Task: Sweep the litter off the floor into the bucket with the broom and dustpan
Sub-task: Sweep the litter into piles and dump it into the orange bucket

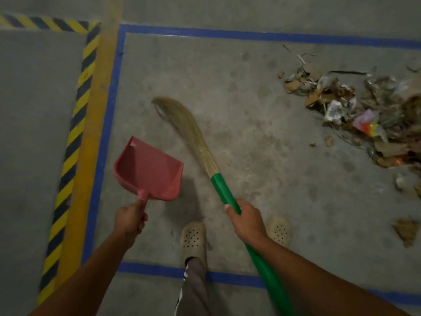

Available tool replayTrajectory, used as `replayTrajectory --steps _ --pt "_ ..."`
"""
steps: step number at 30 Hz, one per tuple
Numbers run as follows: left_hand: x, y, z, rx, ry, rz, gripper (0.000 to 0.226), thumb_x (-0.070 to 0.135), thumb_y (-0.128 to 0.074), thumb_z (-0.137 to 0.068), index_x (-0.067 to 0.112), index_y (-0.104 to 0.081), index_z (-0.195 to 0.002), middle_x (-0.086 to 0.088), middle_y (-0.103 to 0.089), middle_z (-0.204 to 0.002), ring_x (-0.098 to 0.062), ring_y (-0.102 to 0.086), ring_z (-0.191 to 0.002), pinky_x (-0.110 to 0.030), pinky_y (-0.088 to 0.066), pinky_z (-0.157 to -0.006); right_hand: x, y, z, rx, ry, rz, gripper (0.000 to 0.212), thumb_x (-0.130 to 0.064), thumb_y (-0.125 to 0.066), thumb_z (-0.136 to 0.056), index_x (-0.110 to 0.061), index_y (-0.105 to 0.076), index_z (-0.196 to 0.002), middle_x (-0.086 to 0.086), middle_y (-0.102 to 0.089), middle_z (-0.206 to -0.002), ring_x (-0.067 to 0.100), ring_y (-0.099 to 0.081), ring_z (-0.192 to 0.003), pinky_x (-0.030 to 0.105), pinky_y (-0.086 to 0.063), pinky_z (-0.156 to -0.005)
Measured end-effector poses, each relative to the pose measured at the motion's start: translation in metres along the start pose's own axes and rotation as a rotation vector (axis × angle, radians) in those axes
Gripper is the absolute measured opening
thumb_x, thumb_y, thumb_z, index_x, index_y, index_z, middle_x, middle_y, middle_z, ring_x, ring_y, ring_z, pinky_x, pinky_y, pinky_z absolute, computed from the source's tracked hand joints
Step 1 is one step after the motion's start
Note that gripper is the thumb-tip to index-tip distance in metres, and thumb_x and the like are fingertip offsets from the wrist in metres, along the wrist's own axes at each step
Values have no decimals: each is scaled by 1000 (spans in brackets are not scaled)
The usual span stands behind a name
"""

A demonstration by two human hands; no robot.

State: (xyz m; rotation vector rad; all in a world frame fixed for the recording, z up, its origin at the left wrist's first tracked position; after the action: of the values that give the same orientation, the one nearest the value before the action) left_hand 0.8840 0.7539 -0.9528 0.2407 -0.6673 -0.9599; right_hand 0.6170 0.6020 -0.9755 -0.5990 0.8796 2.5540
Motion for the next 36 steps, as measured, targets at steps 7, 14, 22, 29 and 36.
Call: replayTrajectory --steps 7,14,22,29,36 --pt "-101 4 53 147 147 210 57 57 -64 -92 5 -56 -69 -12 -52 -54 -16 -36 -40 -23 -27 -40 0 -6 16 -168 181 159 30 -45 -55 -99 -21 -66 -111 -2 -68 -83 12 -65 -72 32 -55 -64" --pt "-170 -10 55 157 218 284 61 54 -64 -92 8 -50 -56 -10 -46 -47 -16 -34 -37 -23 -26 -40 22 -63 -10 -320 230 518 37 -47 -51 -100 -15 -64 -113 0 -60 -89 22 -62 -81 28 -40 -63" --pt "-166 -29 28 115 151 228 61 61 -64 -90 6 -55 -65 -9 -51 -50 -14 -36 -35 -22 -27 -35 73 -55 -52 -37 -202 314 44 -46 -52 -100 -6 -64 -114 14 -68 -103 33 -67 -88 33 -51 -71" --pt "-100 -53 21 11 54 170 51 54 -64 -92 9 -55 -72 -12 -56 -60 -16 -38 -43 -23 -28 -41 104 20 -56 372 -472 -105 51 -48 -52 -99 0 -68 -106 21 -71 -99 38 -69 -86 44 -59 -78" --pt "-29 -96 17 -64 -52 130 48 48 -64 -95 7 -56 -71 -14 -56 -62 -16 -37 -41 -22 -27 -40 101 65 -45 460 -302 -234 43 -56 -47 -93 -17 -64 -94 10 -70 -84 33 -69 -74 49 -61 -70"
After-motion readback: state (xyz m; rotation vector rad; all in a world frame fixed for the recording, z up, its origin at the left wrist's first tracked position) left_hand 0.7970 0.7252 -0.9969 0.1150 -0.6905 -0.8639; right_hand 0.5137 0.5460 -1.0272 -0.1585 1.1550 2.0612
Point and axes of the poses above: each hand's wrist, its own z-axis away from the middle knuckle, its own y-axis out of the back of the hand, x = y × z, the point moved 1 cm from there along -z, towards the middle knuckle
